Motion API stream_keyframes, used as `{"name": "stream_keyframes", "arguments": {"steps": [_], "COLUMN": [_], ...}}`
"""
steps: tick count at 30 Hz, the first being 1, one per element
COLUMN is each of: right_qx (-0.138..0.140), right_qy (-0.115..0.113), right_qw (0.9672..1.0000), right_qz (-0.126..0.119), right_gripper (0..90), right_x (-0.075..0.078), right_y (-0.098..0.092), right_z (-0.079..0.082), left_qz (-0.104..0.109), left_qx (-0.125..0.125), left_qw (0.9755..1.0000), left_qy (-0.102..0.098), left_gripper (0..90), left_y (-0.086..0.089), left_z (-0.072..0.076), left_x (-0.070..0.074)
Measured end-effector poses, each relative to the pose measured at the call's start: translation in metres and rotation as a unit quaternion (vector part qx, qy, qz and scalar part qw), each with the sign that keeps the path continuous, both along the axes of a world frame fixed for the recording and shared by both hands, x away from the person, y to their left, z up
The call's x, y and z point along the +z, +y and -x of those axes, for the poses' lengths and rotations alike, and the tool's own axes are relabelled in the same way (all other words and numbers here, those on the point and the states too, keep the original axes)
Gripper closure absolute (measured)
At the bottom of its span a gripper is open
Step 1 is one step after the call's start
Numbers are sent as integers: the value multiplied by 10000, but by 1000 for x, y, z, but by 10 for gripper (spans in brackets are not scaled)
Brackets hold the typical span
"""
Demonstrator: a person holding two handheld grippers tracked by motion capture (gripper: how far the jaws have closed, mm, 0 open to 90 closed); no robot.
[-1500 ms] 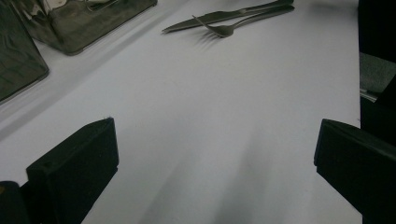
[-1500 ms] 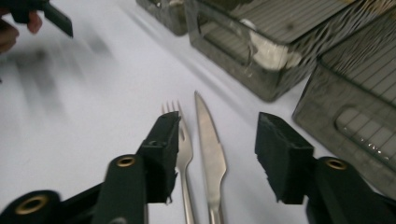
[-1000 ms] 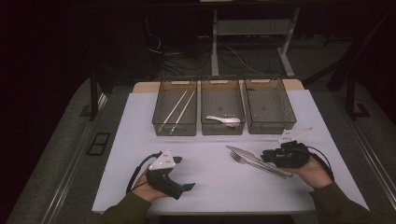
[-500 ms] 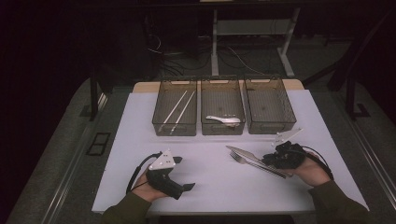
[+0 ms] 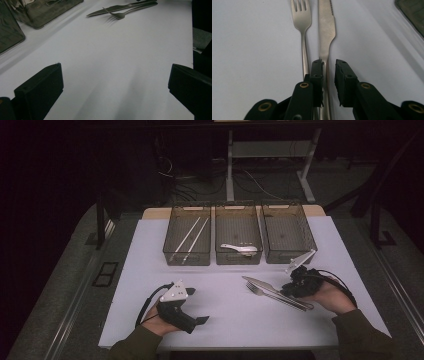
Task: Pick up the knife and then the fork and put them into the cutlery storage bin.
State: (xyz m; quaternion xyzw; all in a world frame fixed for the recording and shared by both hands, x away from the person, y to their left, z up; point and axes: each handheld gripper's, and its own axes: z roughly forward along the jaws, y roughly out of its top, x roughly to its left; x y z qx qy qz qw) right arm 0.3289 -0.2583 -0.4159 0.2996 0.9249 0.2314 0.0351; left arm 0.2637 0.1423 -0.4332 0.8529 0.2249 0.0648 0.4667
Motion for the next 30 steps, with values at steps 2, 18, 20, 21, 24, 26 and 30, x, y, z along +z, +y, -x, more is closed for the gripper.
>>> {"name": "stream_keyframes", "arguments": {"steps": [2,18,20,21,24,26,30], "right_qx": [48,384,398,362,374,342,328], "right_qy": [57,335,376,431,483,539,595], "right_qw": [10000,9947,9935,9931,9912,9899,9864], "right_qz": [61,898,1000,1030,1174,1268,1494], "right_gripper": [756,765,767,769,770,771,776], "right_x": [0,-5,-5,-5,-4,-4,-4], "right_y": [3,26,29,30,33,37,42], "right_z": [-2,-15,-16,-16,-18,-18,-20], "left_qz": [-7,-1,1,3,-8,-8,-9], "left_qx": [0,-8,-6,-6,-11,-11,-11], "left_qw": [10000,10000,10000,10000,10000,10000,10000], "left_qy": [-2,7,6,8,12,17,11], "left_gripper": [0,0,0,0,0,0,0], "left_y": [0,0,0,0,0,0,0], "left_z": [0,0,0,0,0,0,0], "left_x": [0,0,0,0,0,0,0]}}
